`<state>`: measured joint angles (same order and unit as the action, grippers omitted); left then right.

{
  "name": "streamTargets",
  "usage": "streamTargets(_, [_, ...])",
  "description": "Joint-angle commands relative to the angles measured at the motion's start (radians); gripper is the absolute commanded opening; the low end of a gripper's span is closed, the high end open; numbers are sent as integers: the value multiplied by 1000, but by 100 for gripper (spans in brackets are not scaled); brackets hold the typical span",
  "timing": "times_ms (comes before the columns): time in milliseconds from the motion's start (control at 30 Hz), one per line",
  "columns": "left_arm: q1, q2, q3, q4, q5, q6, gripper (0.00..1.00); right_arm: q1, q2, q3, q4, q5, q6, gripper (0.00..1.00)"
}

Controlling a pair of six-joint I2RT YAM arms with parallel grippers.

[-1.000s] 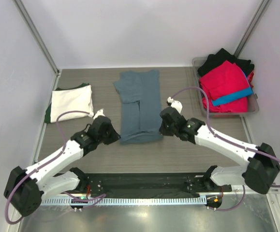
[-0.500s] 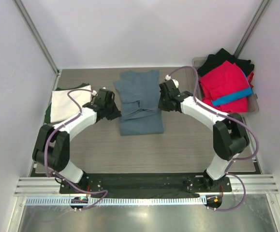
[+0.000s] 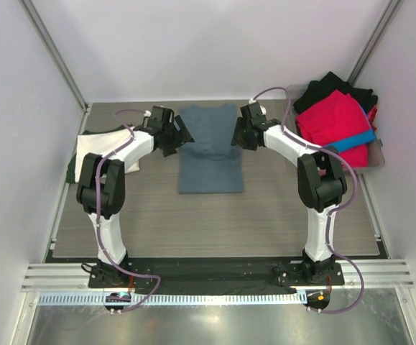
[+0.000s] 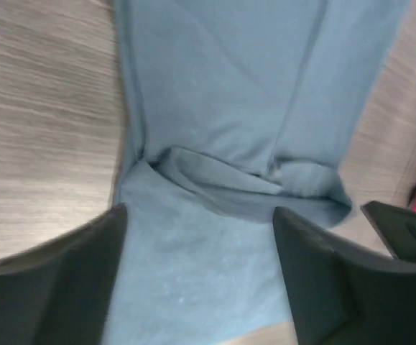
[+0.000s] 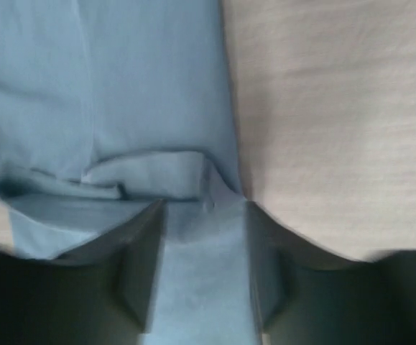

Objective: Fold and stack the t-shirts
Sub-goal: Fold the tshirt

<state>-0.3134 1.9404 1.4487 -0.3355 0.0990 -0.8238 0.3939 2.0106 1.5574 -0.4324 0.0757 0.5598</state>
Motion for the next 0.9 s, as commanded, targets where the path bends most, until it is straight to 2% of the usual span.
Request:
streamTargets(0, [23,0,30,-11,15,23,89,-17,-16,50,41,-5,-23,61])
streamTargets(33, [22,-18,21,-10,4,28,93,-17,-35,32,47,-8,-26,68])
streamTargets(67, [23,-41,-16,-7,-7,31,99,-15,-85,3,73,-31,-35,68])
streamTargets(233, [5,-213,-180,29,-18,38,99,-15,-243,-253,145,-111,-55,65])
streamTargets(333, [-19,-309,-327,76,-9,23,93,-15,-331,-403,210,-201,-57,59])
streamTargets(400, [-39,-351,-422,113,13,17,86,-15,-369,-491,245,-229,-55,58])
streamTargets(633, [-64,-417,-565,142,22,15,83,-3,-426,-618,253,-300,-47,57])
streamTargets(867, [-64,-417,-614,154,21,28,72,16,-398,-678,265,-298,-41,51])
